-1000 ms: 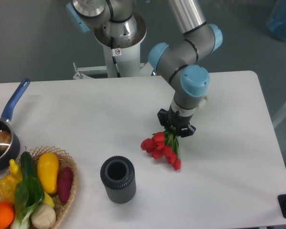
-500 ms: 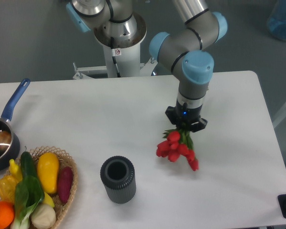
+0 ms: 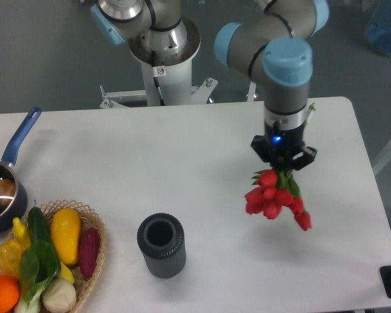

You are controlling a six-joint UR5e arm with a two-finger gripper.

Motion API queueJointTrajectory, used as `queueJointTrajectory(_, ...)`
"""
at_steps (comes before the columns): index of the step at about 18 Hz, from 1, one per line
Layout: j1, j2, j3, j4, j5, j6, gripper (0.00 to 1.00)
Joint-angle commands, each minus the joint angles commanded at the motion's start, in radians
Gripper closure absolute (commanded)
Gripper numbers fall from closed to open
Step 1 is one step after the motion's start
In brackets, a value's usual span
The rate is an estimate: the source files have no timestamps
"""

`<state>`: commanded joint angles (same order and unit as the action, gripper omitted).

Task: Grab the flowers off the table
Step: 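Lift the grasped tulip bouquet up off the table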

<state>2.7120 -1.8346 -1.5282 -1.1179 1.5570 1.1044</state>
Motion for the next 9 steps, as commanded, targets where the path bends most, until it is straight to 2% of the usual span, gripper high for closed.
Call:
queueJointTrajectory(2,0.003,0.002,0.049,-0.045,0.000,0.000,1.00)
queueJointTrajectory(4,0.014,0.003,0.071,-0.080,-0.002,0.003,1.00)
queueJointTrajectory(9,0.026,0.023,0.060,-0.102,-0.012,0.012,1.00)
